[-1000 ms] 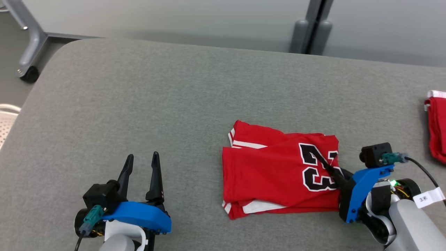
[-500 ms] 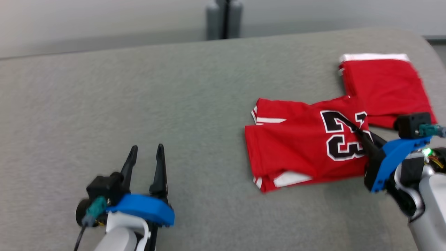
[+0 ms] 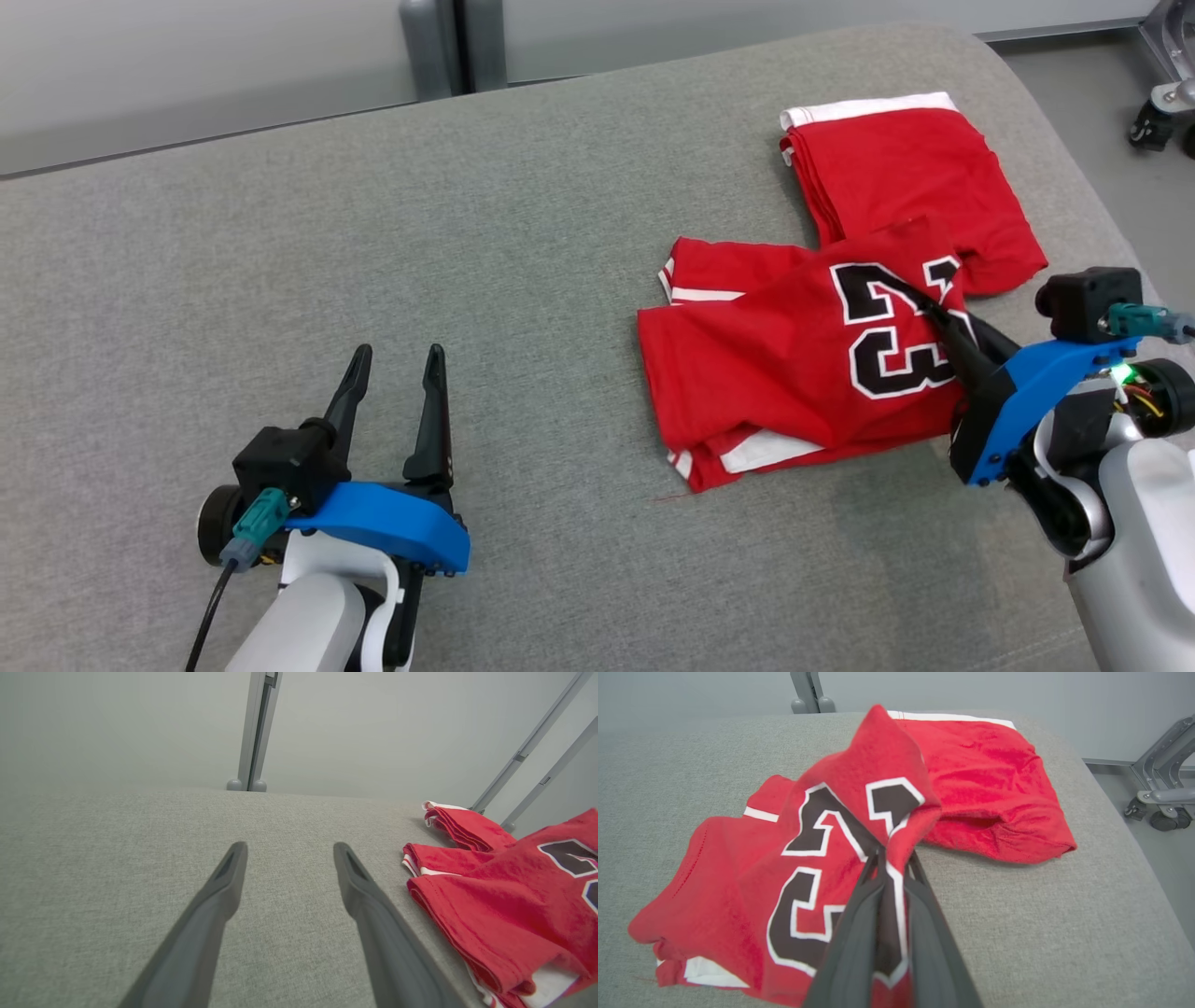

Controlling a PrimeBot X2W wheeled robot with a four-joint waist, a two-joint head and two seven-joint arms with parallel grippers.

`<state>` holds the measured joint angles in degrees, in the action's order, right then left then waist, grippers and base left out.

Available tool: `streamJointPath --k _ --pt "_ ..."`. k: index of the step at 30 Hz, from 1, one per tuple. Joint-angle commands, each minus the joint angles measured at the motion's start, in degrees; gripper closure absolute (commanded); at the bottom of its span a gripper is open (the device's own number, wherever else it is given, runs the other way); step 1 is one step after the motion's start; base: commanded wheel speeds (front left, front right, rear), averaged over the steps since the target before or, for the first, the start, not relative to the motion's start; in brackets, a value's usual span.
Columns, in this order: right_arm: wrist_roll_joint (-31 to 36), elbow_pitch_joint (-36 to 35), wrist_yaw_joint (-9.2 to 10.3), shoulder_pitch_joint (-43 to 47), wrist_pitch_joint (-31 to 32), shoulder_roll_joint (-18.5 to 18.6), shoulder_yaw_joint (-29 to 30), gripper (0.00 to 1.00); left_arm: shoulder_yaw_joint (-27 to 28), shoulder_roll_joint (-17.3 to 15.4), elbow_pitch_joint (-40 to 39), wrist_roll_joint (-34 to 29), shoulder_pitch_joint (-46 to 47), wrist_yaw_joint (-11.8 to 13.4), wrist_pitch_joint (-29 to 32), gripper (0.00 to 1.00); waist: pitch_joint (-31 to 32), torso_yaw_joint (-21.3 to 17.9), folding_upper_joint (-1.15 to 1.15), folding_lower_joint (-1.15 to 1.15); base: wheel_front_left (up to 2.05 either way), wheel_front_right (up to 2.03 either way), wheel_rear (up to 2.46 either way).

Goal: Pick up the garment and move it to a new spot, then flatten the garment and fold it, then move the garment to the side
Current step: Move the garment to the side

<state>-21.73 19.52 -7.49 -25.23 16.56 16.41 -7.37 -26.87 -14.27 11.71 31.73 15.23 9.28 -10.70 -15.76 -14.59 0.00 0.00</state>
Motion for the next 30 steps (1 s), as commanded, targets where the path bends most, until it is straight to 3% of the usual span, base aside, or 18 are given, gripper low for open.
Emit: streamJointPath --k 1,13,30 --pt "0.30 0.22 -0.01 -1.22 -0.65 -0.28 0.39 1.00 -0.13 -0.32 0.14 -0.07 0.78 0.01 -0.01 0.00 -0.01 0.56 0.00 0.00 0.00 0.00 0.00" --pt "2.33 2.34 -0.01 -7.87 -0.60 1.78 1.95 1.00 0.08 1.03 1.66 1.24 -0.81 0.03 -1.64 0.00 1.78 6.42 0.00 0.00 0.00 0.00 0.00" --pt "10.85 6.84 -0.01 -14.13 2.49 13.65 13.58 1.00 -0.07 2.25 2.64 1.28 0.76 -0.54 -3.10 0.00 -1.53 13.05 0.00 0.00 0.00 0.00 0.00"
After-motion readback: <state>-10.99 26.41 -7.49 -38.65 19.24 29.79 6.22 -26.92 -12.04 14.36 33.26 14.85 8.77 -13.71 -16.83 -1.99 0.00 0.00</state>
